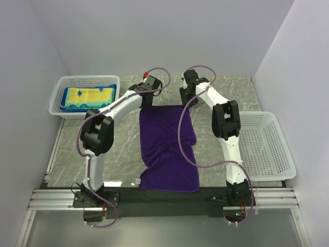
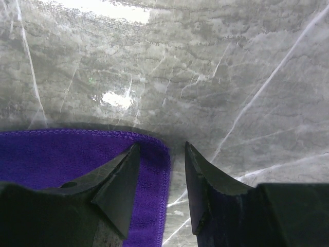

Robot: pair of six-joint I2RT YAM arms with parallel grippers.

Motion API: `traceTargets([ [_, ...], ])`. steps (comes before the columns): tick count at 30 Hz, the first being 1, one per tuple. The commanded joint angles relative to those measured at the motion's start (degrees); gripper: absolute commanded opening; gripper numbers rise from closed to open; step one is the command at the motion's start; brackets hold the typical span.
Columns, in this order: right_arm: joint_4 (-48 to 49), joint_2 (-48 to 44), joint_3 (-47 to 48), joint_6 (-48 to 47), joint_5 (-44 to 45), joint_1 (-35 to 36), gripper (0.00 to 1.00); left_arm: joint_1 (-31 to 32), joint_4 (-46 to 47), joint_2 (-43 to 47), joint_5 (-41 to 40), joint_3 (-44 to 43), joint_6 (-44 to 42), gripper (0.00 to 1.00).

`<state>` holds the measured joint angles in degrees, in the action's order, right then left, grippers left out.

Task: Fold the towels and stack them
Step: Flatten out the crumpled towel

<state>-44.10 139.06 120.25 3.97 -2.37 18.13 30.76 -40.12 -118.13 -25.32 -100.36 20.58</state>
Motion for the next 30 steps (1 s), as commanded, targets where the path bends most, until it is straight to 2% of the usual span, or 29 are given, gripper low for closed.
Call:
traceTargets([
  [1, -4.1, 2.2, 1.7, -1.2, -0.6, 0.7, 0.47, -0.1, 1.2, -0.3, 0.1, -0.9, -0.7, 0.01],
  [7, -3.6, 1.3, -0.4, -1.4, -1.1, 0.9, 0.42, -0.1, 1.2, -0.6, 0.2, -0.6, -0.7, 0.01],
  [8, -3.6, 1.4, -0.4, -1.7, -1.7, 0.9, 0.38, -0.2, 1.3, -0.7, 0.2, -0.5, -0.7, 0.01],
  [16, -5.6, 3.0, 1.0, -2.9, -1.9, 1.8, 0.37, -0.4, 1.4, -1.3, 0.1, -0.4, -0.7, 0.01],
  [24, -5.2, 2.3, 0.1, -3.4, -2.1, 1.8, 0.09, -0.4, 1.7, -1.8, -0.3, -0.1, -0.8, 0.01],
  [25, -4.9, 2.0, -0.1, -3.4, -1.8, 1.9, 0.02, -0.6, 1.8, -1.6, -0.3, -0.1, -0.8, 0.01],
  [30, -1.0, -2.1, -2.1, -2.7, 0.5, 1.6, 0.0, -1.8, 2.1, -1.3, -0.2, -1.2, -0.5, 0.01],
])
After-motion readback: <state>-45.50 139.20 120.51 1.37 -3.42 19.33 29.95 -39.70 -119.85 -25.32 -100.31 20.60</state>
